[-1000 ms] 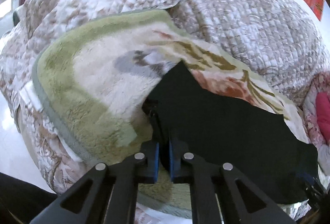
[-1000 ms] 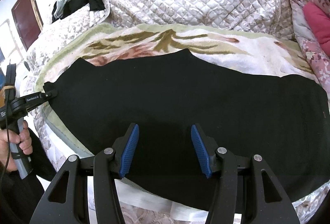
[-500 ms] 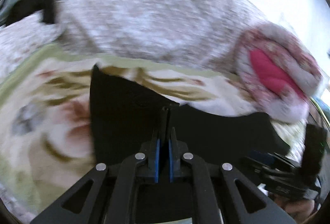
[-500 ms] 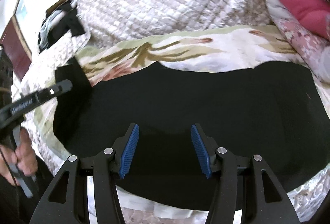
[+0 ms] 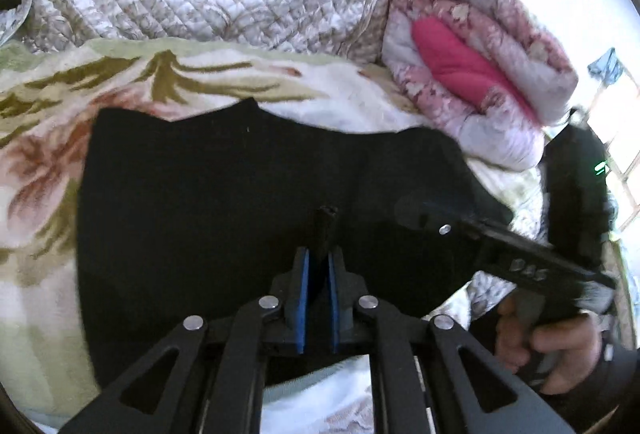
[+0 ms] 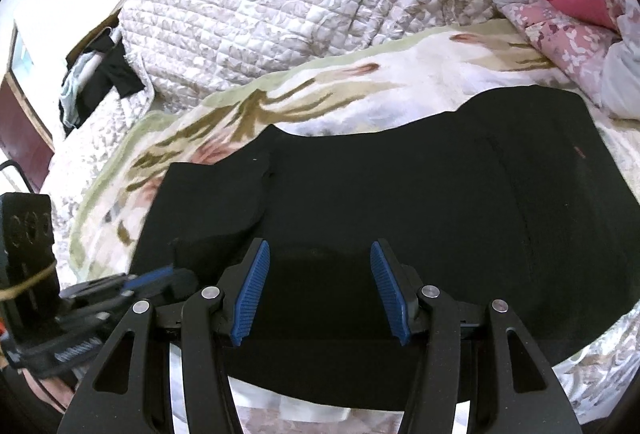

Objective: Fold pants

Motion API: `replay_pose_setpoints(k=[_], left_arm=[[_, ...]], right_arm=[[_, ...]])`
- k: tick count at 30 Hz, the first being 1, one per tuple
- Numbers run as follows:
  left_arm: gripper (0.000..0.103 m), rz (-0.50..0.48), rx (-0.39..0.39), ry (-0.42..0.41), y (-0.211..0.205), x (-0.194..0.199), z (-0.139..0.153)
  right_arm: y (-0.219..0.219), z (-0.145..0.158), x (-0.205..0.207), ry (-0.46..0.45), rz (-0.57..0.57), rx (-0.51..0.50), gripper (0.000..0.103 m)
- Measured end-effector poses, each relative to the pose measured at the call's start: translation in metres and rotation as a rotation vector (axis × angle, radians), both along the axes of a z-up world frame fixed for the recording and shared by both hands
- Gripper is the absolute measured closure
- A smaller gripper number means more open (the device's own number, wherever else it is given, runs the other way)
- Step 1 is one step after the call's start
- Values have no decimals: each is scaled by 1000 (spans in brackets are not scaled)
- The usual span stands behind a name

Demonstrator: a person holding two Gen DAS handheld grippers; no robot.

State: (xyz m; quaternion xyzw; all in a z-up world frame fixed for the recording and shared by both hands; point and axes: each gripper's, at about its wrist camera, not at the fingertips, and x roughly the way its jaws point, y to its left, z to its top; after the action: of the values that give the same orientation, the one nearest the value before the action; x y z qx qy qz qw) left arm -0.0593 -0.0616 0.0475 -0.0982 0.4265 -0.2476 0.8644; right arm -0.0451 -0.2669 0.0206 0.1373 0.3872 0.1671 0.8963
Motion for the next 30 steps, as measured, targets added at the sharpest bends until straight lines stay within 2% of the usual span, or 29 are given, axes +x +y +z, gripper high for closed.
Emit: replay_pose_setpoints(k=[2,5,6,8,10,12,15,18,22,24,29,30], left_arm=[[87,12,-25,-16,10,-2,12],[77,40,-38,-50,28,3,27],[73,63,-13,-65,33,7,31],[72,120,77,-80,40,18,34],[72,179,153,-75,50,34,31],[72,223,179,-66,61,46,25],[72,277,169,-51,77,55,11],[72,297,169,-16,85,60,-4],[72,307,145,13,89,62,-11],[72,306,144,8,88,63,-11],[72,299,157,-1,86,63,-11],[72,299,161,-2,86,63,-12]], right_arm=[[3,0,2,7,25,25,50],[12,4,9,12,69,52,50],[15,6,13,16,86,63,50],[23,7,25,35,122,74,50],[34,5,39,58,153,61,50],[42,-2,52,96,172,59,50],[51,-17,67,149,195,80,50],[53,-20,71,147,211,135,50],[53,-25,77,149,226,204,50],[56,-26,84,145,231,212,55],[54,-33,91,198,219,276,86],[54,-33,89,211,230,290,88]])
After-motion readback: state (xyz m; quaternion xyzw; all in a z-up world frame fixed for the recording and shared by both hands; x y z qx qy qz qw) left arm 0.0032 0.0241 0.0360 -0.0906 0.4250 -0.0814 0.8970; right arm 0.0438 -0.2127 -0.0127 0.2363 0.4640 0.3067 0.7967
